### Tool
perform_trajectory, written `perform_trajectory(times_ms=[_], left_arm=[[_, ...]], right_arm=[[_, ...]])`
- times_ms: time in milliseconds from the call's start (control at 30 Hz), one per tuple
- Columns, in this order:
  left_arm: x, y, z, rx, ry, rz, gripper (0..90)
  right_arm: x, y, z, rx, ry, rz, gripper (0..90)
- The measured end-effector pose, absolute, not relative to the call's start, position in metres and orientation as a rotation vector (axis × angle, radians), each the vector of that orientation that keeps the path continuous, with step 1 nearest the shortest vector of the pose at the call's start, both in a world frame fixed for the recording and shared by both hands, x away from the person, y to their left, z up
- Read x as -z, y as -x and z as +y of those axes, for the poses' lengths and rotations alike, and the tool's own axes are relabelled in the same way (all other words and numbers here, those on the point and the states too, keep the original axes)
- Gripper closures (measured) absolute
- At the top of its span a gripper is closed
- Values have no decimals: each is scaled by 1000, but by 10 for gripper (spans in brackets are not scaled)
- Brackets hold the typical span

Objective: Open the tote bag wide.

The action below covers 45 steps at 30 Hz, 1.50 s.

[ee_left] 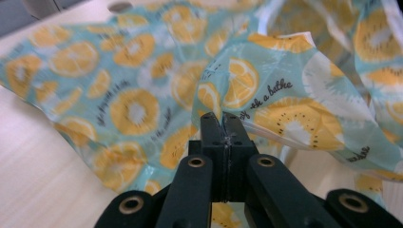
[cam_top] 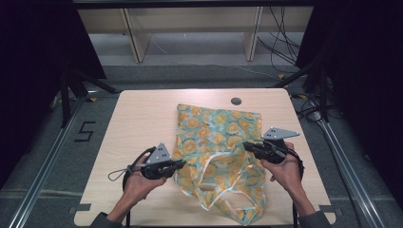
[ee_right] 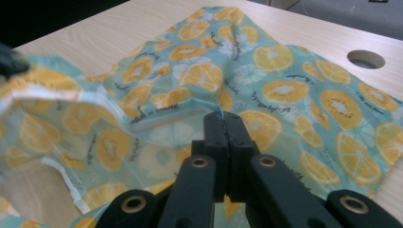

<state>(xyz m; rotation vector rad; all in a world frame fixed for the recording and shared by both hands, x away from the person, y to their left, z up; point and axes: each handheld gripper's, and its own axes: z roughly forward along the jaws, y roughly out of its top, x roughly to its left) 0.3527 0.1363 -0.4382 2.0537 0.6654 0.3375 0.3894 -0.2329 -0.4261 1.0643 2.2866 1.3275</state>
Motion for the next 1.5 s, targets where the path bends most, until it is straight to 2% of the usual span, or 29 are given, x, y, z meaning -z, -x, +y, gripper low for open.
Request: perform_trajectory(times_ms=[133, 433, 700, 767, 933, 1100, 1167, 1300, 1367, 1433, 1500], left_arm=[[418, -363, 145, -350, -1982, 689, 893], [414, -382, 146, -361, -1940, 752, 892], [420, -416, 154, -344, -1865, 869, 891], [427, -431, 155, -333, -1847, 918, 891], [448, -454, 154, -321, -1855, 998, 889], [470, -470, 149, -276, -1925, 1040, 864], [476, -472, 145, -221, -1955, 1040, 826], [467, -470, 149, -204, -1916, 1048, 613], [459, -469, 149, -204, -1901, 1036, 531], [448, -469, 147, -224, -1913, 1015, 447], [437, -470, 142, -214, -1878, 992, 409]], right_arm=[[423, -393, -236, -1325, -1049, 2279, 900], [419, -403, -238, -1314, -1015, 2274, 900], [400, -447, -225, -1271, -1036, 2229, 900], [399, -469, -217, -1229, -1053, 2224, 900], [412, -508, -208, -1147, -1113, 2259, 900], [438, -529, -205, -1044, -1187, 2294, 900], [450, -535, -204, -1016, -1215, 2305, 900], [464, -539, -202, -1051, -1232, 2320, 886], [462, -535, -200, -1050, -1269, 2323, 835], [455, -533, -200, -1068, -1243, 2314, 740], [443, -526, -201, -1064, -1233, 2334, 700]])
